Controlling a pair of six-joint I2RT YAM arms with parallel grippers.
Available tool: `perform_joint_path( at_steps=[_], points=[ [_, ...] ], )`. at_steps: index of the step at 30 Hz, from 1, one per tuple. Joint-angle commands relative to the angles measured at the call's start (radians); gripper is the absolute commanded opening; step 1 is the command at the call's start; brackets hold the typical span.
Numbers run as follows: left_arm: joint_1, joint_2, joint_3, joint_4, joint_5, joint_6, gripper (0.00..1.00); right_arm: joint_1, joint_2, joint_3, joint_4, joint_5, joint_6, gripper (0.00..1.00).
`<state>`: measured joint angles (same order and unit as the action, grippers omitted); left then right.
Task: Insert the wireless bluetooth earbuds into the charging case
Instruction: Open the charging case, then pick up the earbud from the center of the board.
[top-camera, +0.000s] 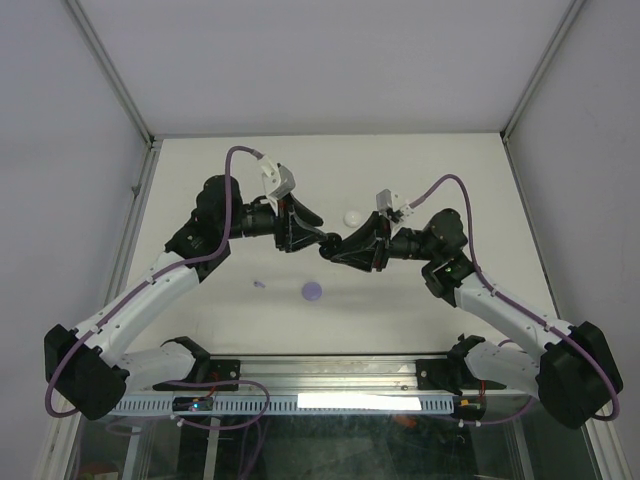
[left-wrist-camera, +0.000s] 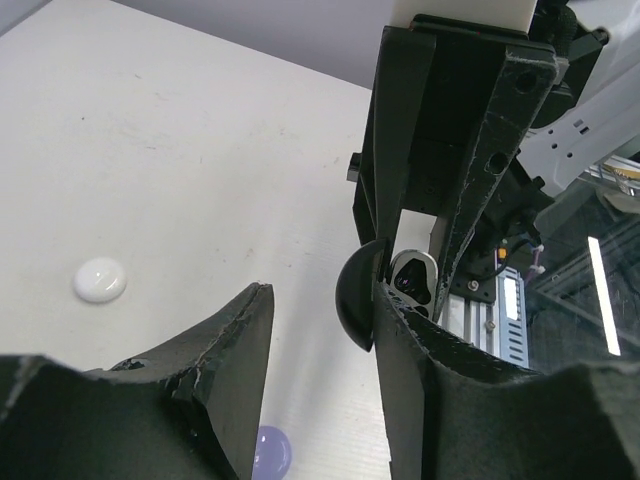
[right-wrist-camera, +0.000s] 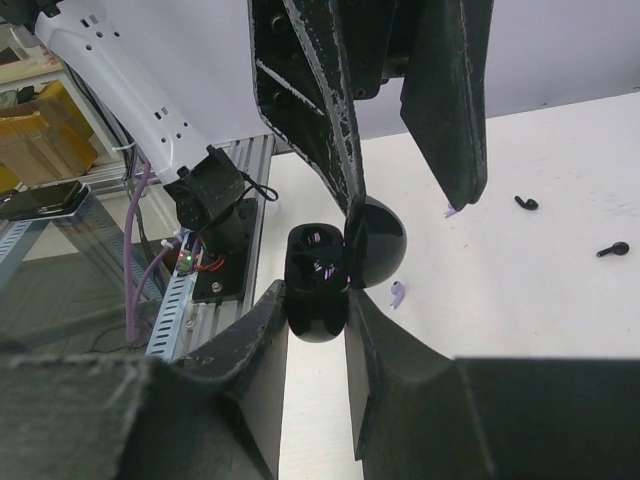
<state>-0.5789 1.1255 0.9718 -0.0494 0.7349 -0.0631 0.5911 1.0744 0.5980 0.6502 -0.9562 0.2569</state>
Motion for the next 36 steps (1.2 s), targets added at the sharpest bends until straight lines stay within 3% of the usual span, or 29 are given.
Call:
perform_joint_path(
  at_steps=[1, 5, 9, 18, 22, 27, 36],
  points=[
    [0.018, 0.000, -0.010, 0.059, -0.012, -0.013, 0.47, 0.008, -0.019, 0.025, 0.064, -0.064, 0.007, 0.00],
    [0.019, -0.005, -0.018, 0.061, -0.004, -0.011, 0.53, 0.007, -0.005, 0.025, 0.056, -0.033, 0.000, 0.00],
    [0.038, -0.022, -0.025, 0.073, -0.031, -0.023, 0.60, 0.007, 0.005, 0.026, -0.057, -0.003, -0.020, 0.00],
    [0.108, -0.018, -0.044, 0.087, -0.343, -0.123, 0.75, 0.006, -0.026, -0.040, -0.157, -0.003, -0.020, 0.00],
    [0.126, 0.025, -0.035, 0.038, -0.565, -0.133, 0.75, 0.006, -0.046, -0.071, -0.147, -0.003, -0.020, 0.00],
    [0.169, 0.117, 0.006, -0.040, -0.737, -0.130, 0.76, 0.006, -0.053, -0.101, -0.130, -0.003, -0.020, 0.00],
    [0.300, 0.387, 0.185, -0.220, -0.742, -0.113, 0.65, 0.006, -0.048, -0.109, -0.131, -0.003, -0.020, 0.00]
  ],
)
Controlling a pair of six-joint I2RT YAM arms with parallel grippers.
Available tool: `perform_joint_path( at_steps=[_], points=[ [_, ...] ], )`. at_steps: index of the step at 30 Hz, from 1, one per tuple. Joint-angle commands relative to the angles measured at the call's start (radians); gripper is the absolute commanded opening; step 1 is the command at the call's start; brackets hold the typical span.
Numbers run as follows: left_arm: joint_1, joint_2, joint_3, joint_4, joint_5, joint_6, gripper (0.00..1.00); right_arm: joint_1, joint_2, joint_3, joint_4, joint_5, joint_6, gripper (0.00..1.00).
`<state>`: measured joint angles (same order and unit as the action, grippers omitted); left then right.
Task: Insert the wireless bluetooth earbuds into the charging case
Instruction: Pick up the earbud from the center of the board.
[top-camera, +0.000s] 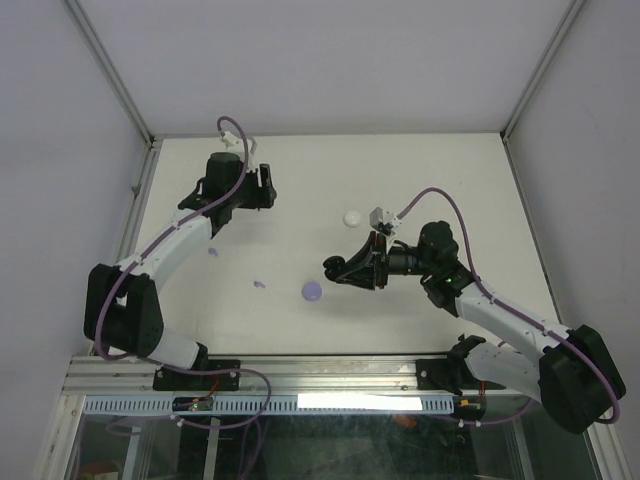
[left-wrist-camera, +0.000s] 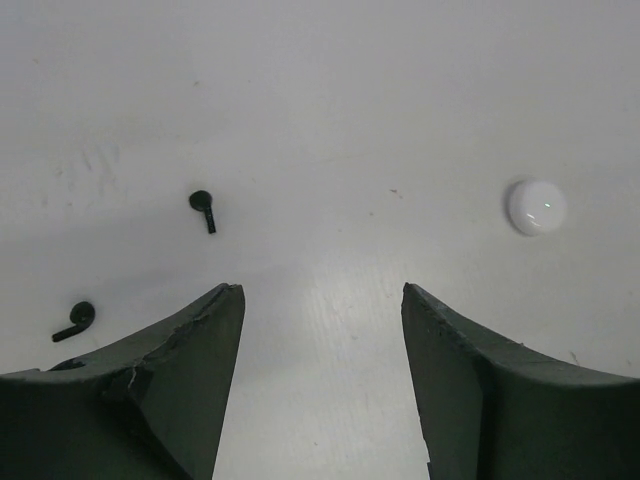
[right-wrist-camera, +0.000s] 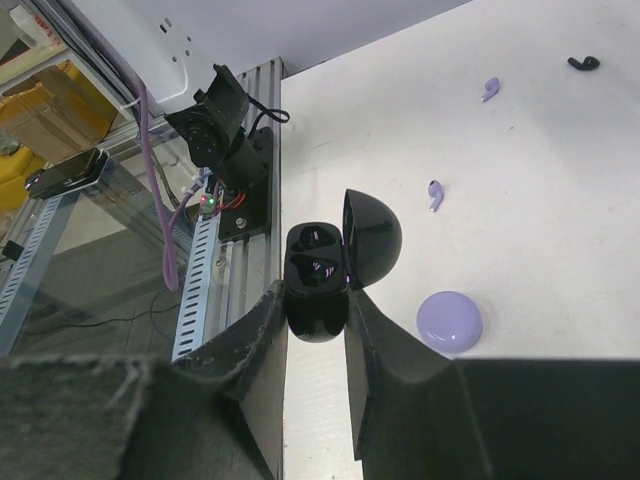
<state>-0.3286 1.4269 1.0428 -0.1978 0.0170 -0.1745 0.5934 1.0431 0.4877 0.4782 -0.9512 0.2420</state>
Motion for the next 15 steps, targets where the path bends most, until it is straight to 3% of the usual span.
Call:
perform_joint_path(
  at_steps=[1, 2, 3, 15],
  points=[
    [0.067, 0.119, 0.144, -0.101, -0.002, 0.003, 0.64, 0.003, -0.016, 0.002, 0.038, 0.436, -0.115, 0.00],
    [0.081, 0.156, 0.176, -0.131, 0.018, 0.008, 0.63, 0.003, -0.017, 0.002, 0.035, 0.559, -0.161, 0.00],
    [0.090, 0.193, 0.210, -0.159, 0.035, 0.015, 0.62, 0.004, -0.018, 0.002, 0.034, 0.575, -0.168, 0.00],
    [0.169, 0.550, 0.515, -0.347, 0.117, 0.084, 0.54, 0.005, -0.024, 0.002, 0.030, 0.562, -0.176, 0.00]
  ],
)
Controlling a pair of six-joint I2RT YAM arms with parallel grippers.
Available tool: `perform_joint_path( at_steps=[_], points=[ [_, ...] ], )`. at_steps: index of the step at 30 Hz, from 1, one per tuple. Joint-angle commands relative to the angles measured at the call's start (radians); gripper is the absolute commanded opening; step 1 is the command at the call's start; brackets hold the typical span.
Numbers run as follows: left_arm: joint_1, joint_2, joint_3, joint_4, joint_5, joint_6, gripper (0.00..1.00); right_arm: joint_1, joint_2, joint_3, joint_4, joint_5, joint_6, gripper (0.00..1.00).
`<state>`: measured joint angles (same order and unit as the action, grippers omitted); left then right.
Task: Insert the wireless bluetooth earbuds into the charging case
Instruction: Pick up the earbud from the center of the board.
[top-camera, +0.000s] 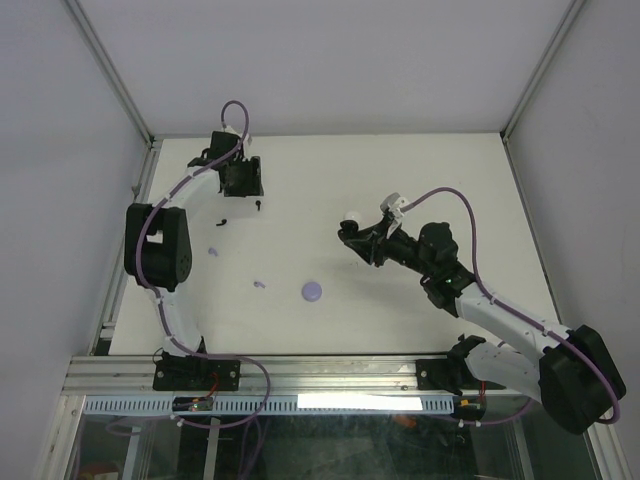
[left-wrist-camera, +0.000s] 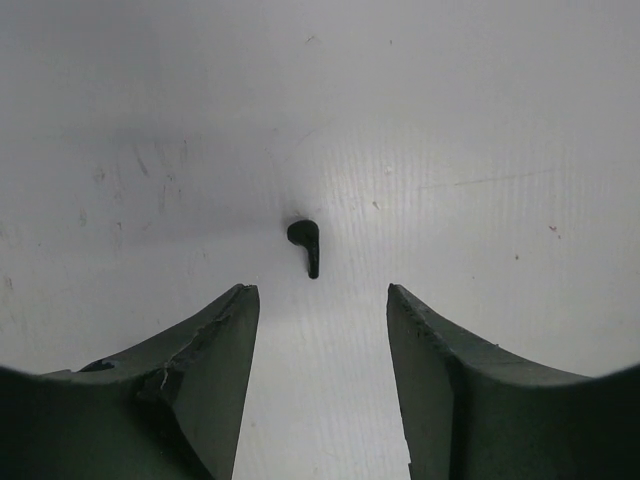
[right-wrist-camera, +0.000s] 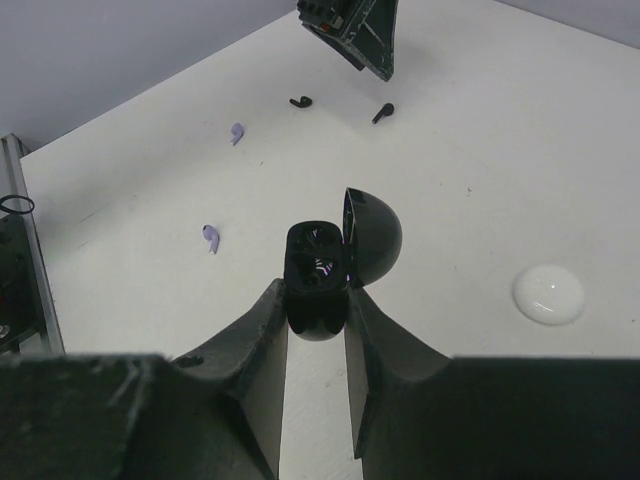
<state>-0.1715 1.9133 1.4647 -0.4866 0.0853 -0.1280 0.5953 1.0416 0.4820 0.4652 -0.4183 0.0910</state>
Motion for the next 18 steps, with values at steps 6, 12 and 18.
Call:
perform_joint_path(
  at_steps=[6, 12, 18],
  points=[
    [0.018, 0.176, 0.190, -0.091, 0.070, 0.061, 0.48, 0.002, -0.017, 0.009, 0.052, -0.013, -0.022, 0.00],
    [0.021, 0.237, 0.252, -0.108, 0.075, 0.077, 0.44, 0.002, -0.021, 0.011, 0.058, -0.064, -0.019, 0.00],
    [0.023, 0.283, 0.292, -0.125, 0.065, 0.087, 0.32, 0.002, -0.015, 0.019, 0.066, -0.132, -0.014, 0.00]
  ],
)
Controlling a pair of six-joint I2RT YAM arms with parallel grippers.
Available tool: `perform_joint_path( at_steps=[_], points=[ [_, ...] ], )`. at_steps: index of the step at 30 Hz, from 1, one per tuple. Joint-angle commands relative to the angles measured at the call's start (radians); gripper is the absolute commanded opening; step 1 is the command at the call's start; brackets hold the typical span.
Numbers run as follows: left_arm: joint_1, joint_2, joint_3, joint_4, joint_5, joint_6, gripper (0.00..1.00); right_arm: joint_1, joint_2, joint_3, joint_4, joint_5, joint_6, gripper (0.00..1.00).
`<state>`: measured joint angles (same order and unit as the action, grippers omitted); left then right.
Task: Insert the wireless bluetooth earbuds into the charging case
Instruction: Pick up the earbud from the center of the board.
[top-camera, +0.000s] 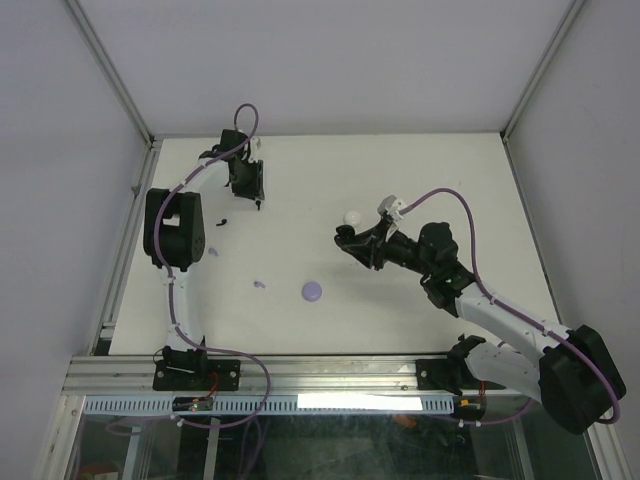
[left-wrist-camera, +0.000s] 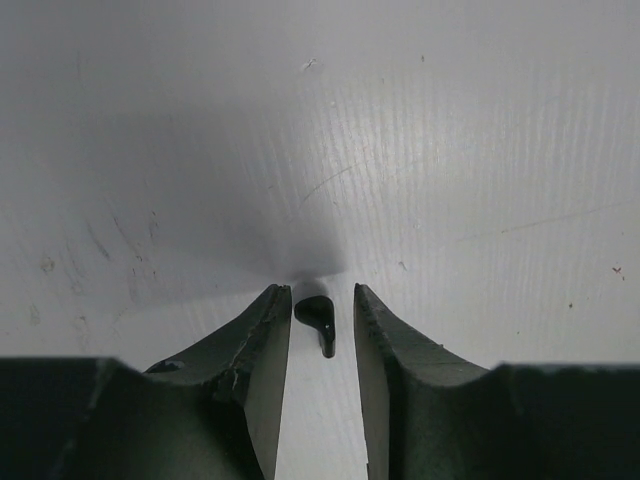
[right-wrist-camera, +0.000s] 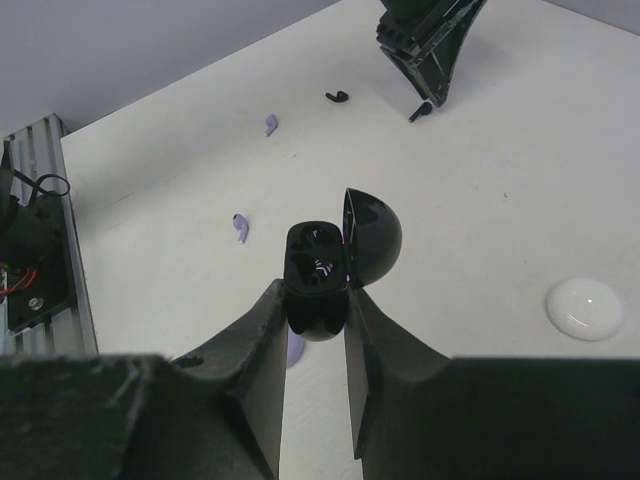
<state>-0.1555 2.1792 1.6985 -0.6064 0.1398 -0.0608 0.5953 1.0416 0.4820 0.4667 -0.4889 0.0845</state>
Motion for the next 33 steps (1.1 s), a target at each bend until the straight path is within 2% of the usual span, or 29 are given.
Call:
perform_joint_path(
  at_steps=[1, 4, 16, 24, 33],
  points=[
    [0.007, 0.022, 0.059, -0.007, 0.007, 0.021, 0.30, 0.002, -0.015, 0.020, 0.064, -0.065, -0.006, 0.00],
    [0.008, 0.031, 0.059, -0.020, -0.002, 0.027, 0.28, 0.002, -0.017, 0.018, 0.064, -0.068, -0.006, 0.00],
    [0.001, 0.030, 0.046, -0.059, -0.060, 0.063, 0.28, 0.003, -0.015, 0.023, 0.059, -0.074, -0.003, 0.00],
    [-0.042, 0.027, 0.042, -0.087, -0.158, 0.078, 0.30, 0.003, -0.009, 0.027, 0.055, -0.076, -0.002, 0.00],
    [-0.053, 0.025, 0.054, -0.114, -0.186, 0.041, 0.33, 0.003, -0.012, 0.029, 0.047, -0.077, -0.002, 0.00]
  ],
)
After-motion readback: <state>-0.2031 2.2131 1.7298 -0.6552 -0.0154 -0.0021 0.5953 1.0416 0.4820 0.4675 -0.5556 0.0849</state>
